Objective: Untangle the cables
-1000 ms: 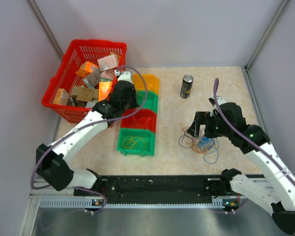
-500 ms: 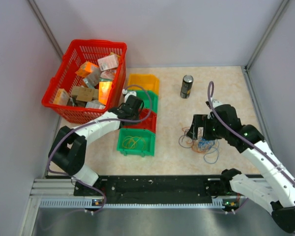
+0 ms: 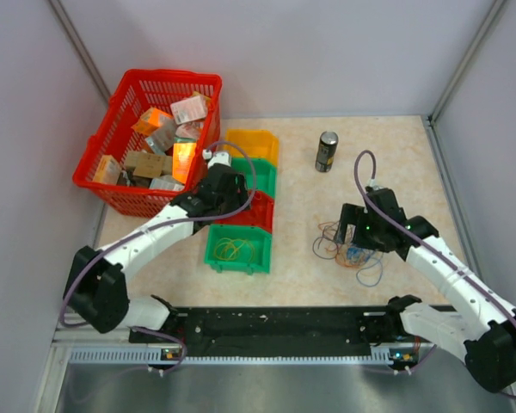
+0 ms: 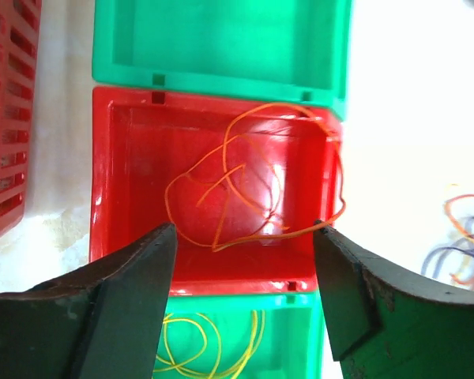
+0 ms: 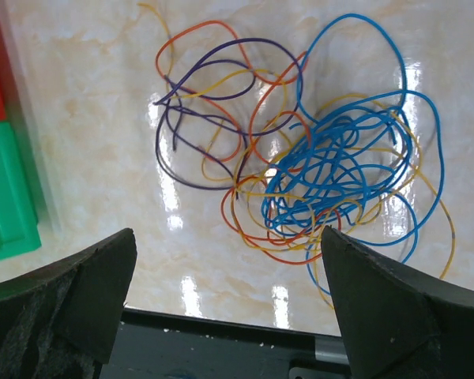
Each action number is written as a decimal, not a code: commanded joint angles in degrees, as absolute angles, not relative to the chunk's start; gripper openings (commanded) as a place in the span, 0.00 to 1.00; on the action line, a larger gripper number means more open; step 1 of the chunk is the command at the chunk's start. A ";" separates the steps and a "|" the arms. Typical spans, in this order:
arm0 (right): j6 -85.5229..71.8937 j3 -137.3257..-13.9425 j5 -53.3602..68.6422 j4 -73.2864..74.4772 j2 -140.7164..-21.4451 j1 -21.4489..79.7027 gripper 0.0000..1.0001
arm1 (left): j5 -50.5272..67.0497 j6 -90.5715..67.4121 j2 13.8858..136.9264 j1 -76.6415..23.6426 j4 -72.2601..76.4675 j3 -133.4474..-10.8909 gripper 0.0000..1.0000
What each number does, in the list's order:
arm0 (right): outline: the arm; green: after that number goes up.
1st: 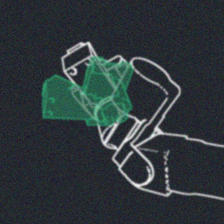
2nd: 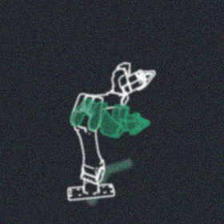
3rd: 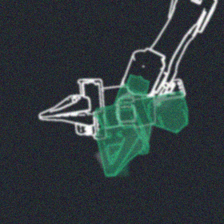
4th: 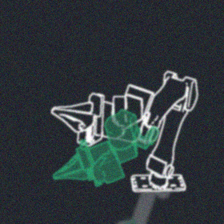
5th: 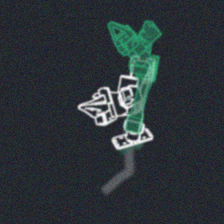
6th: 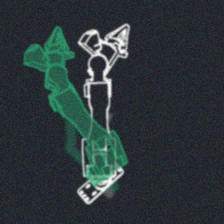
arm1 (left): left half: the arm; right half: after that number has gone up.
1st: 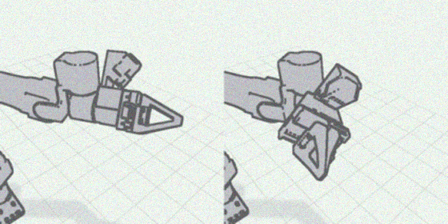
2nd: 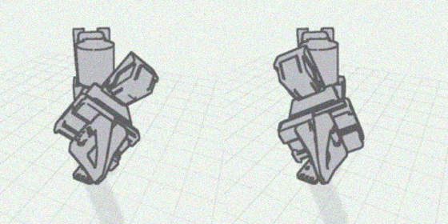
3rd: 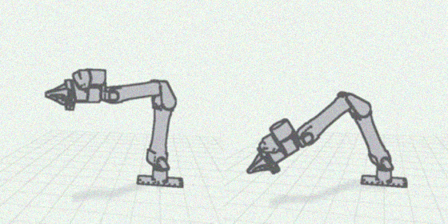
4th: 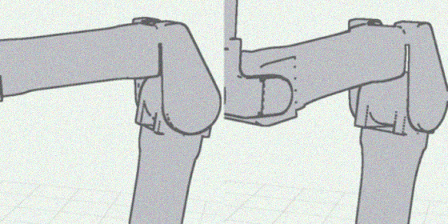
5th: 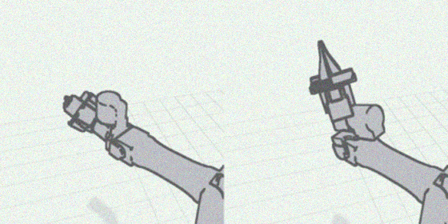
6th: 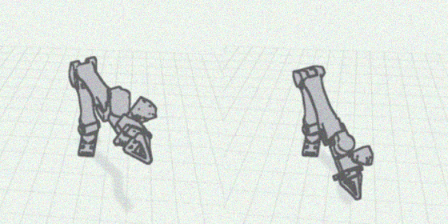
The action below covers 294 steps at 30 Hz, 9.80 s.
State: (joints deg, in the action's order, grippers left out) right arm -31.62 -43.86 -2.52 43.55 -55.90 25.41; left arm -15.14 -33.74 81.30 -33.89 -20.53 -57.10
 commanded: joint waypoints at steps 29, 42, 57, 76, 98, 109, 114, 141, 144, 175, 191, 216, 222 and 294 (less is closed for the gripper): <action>-39.11 -30.85 6.76 26.29 -57.03 9.67 0.68 | 17.06 -28.74 108.61 -50.18 -4.21 -81.45 0.61; -39.90 -27.07 9.23 22.50 -58.01 9.67 0.47 | 18.11 -29.53 121.64 -51.77 -6.41 -91.93 0.36; -44.38 -24.44 2.56 21.00 -60.30 6.07 0.07 | -3.32 -18.73 81.51 -51.77 -11.78 -77.79 0.00; -29.63 -37.86 7.69 28.54 -50.47 1.63 0.58 | -7.82 -15.91 60.82 -51.77 -6.68 -76.91 0.00; -57.92 -25.76 34.02 -5.44 -68.98 14.93 0.75 | -1.41 -18.20 59.42 -51.68 -5.54 -77.17 0.00; -56.25 -21.62 21.90 -8.27 -78.66 14.42 0.41 | 2.90 -13.81 52.92 -51.68 -3.86 -78.66 0.00; -54.15 -20.92 18.73 -3.71 -75.69 6.52 0.00 | -1.30 -8.19 46.86 -51.68 -5.80 -80.77 0.00; -19.62 -45.87 9.63 29.10 -51.00 18.71 0.81 | -11.34 -12.56 51.85 -51.68 -9.58 -82.53 0.00; -15.83 -44.83 18.95 21.83 -45.55 22.66 0.81 | -10.46 -13.71 53.35 -51.59 -10.54 -83.41 0.00; -29.61 -47.20 40.69 -20.29 -65.74 35.33 0.67 | -2.20 -20.92 56.95 -51.24 -8.26 -82.88 0.00; -28.57 -52.63 27.43 9.28 -51.42 33.76 0.00 | -6.33 -17.23 58.36 -49.57 -9.15 -73.41 0.00; -32.25 -66.44 30.06 26.45 -49.75 30.15 0.00 | 10.38 -20.31 60.21 -51.24 17.41 -46.93 0.98; -33.13 -68.20 31.82 27.16 -50.89 30.23 0.00 | 3.87 -11.71 60.47 -53.96 13.80 -49.57 0.98; -25.15 -70.93 29.29 38.57 -51.51 30.15 0.74 | -2.21 0.82 63.99 -57.68 8.97 -55.46 0.00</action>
State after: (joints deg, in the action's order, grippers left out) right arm -31.24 -68.16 37.12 34.24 -52.90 30.59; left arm -8.86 11.29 67.40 -63.02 8.75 -56.66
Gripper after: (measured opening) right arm 0.591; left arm 0.016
